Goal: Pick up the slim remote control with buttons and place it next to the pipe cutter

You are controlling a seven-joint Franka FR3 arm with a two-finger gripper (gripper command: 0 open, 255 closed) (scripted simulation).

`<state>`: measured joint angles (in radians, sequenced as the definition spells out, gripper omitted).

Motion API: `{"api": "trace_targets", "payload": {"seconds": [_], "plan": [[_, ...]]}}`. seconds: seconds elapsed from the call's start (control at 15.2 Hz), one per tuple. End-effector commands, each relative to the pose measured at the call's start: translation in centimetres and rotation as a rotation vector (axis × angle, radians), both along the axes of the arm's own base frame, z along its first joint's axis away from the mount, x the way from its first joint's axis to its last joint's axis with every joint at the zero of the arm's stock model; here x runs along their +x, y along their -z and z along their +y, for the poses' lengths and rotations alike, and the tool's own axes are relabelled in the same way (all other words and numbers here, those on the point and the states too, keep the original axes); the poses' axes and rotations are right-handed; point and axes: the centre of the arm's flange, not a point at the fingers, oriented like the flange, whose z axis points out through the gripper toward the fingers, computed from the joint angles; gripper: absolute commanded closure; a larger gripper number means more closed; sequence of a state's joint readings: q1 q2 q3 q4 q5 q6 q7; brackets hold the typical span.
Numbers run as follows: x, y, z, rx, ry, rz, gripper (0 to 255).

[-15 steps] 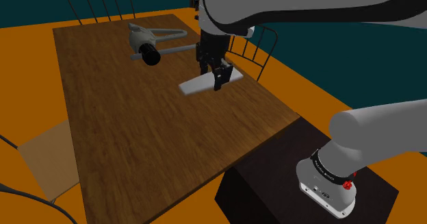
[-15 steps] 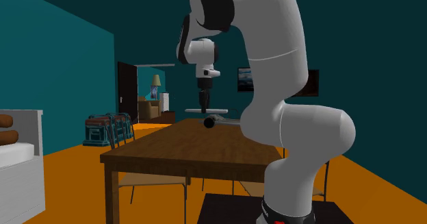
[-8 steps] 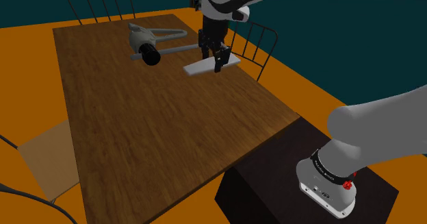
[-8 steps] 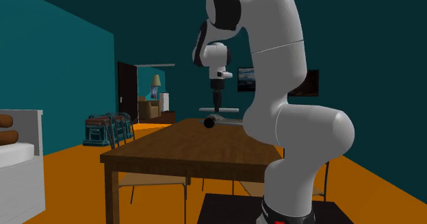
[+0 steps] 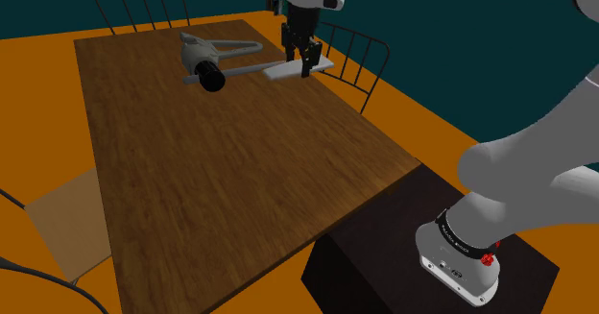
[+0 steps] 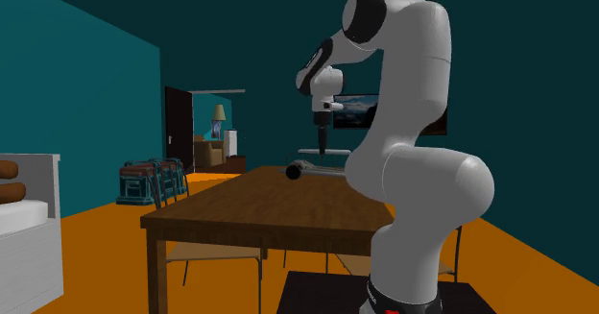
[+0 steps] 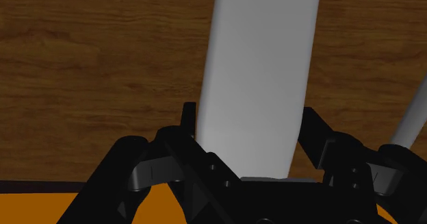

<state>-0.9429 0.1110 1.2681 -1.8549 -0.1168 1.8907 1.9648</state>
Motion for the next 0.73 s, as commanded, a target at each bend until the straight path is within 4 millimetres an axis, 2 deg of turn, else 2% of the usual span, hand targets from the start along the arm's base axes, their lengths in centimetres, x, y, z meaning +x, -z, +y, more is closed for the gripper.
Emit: {"api": "trace_targets", "payload": {"seconds": [0.0, 0.53, 0.66], "plan": [[2.4, 0.1, -1.8, -0.005, 0.001, -0.002, 255], [10.9, 0.0, -8.7, -0.005, 0.001, -0.002, 255], [11.0, 1.1, -8.7, -0.005, 0.001, -0.002, 255]]}}
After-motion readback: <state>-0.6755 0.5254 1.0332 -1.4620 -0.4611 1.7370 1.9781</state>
